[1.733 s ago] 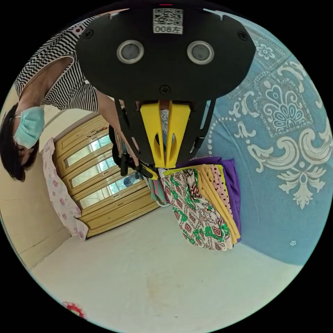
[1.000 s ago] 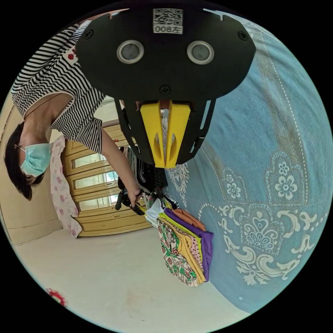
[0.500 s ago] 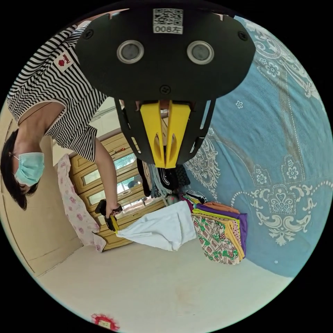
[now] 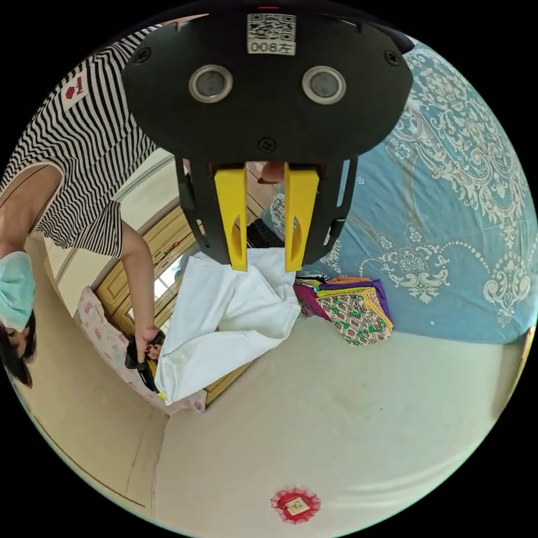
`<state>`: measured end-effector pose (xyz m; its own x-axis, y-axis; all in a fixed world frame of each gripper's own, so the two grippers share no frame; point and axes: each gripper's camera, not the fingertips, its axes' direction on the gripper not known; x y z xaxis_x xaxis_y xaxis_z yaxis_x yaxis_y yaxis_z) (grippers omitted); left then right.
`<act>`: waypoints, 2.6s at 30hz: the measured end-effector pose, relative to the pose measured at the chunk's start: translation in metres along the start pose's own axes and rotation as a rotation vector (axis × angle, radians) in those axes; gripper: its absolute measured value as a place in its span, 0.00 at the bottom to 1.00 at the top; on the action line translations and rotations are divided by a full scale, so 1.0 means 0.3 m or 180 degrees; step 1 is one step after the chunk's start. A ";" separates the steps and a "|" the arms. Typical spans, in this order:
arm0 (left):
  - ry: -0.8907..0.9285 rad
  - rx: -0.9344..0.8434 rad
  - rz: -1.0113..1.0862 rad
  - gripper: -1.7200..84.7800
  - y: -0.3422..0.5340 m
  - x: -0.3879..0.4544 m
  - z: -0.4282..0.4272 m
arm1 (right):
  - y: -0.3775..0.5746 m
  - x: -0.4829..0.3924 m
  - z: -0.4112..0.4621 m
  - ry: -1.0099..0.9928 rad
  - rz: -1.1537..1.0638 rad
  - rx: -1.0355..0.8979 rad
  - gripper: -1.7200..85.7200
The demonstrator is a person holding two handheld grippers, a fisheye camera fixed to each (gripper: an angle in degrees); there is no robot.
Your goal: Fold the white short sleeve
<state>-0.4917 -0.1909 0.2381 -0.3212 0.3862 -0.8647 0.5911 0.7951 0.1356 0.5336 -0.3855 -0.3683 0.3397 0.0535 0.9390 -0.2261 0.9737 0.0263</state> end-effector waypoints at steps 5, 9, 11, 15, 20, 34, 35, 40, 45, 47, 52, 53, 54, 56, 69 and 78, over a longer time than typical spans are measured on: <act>-0.1014 0.0175 0.0668 0.18 0.050 0.355 0.016 | 0.252 -0.170 0.062 -0.0430 -0.0071 -0.0138 0.04; -0.1626 0.0256 0.1065 0.18 0.075 0.551 0.060 | 0.455 -0.265 0.145 -0.0669 -0.0130 -0.0257 0.04; -0.1913 0.0238 0.1264 0.15 0.095 0.662 0.108 | 0.523 -0.280 0.180 -0.0759 -0.0147 -0.0283 0.04; -0.2180 0.0365 0.1364 0.08 0.140 0.809 0.155 | 0.649 -0.263 0.245 -0.0871 -0.0137 -0.0295 0.04; -0.1504 0.0429 0.1492 0.13 0.268 1.007 0.210 | 0.754 -0.174 0.315 -0.0977 -0.0038 -0.0275 0.04; -0.1890 0.0526 0.1915 0.04 0.404 1.457 0.614 | 1.061 0.089 0.492 -0.0801 -0.0085 -0.0554 0.04; -0.1852 0.0612 0.1829 0.04 0.391 1.465 0.594 | 1.079 0.111 0.487 -0.0760 -0.0079 -0.0551 0.04; -0.1560 0.0877 0.1452 0.03 0.285 1.490 0.502 | 1.327 0.377 0.500 -0.0641 0.0193 -0.0630 0.05; -0.1209 0.0720 0.1291 0.03 0.183 1.526 0.537 | 1.663 0.637 0.581 -0.0761 0.0664 -0.0816 0.05; -0.1234 0.0640 0.1413 0.03 0.160 1.579 0.587 | 1.782 0.701 0.590 -0.0683 0.0783 -0.0776 0.06; -0.1325 0.0325 0.1564 0.03 0.136 1.657 0.702 | 1.918 0.676 0.586 -0.1000 0.0604 -0.0191 0.10; -0.1321 0.0323 0.1570 0.03 0.136 1.668 0.716 | 1.914 0.650 0.601 -0.0999 0.0526 -0.0172 0.11; -0.1309 0.0320 0.1563 0.03 0.135 1.673 0.721 | 1.900 0.594 0.641 -0.0983 0.0348 -0.0174 0.13; -0.1302 0.0286 0.1557 0.03 0.132 1.696 0.736 | 1.875 0.509 0.709 -0.1026 0.0081 -0.0188 0.14; -0.1620 0.0040 0.1723 0.04 0.125 1.800 0.798 | 1.853 0.325 0.937 -0.0499 -0.0395 -0.0131 0.08; -0.1493 0.0149 0.1155 0.10 0.213 1.703 0.651 | 1.761 0.332 0.978 -0.0464 -0.0545 -0.0497 0.04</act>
<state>-0.4735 -0.0340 -0.2895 0.2625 0.3731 -0.8899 0.6375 0.6253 0.4502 0.1802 0.0694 -0.1602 0.2233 -0.1364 0.9652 -0.0292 0.9888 0.1465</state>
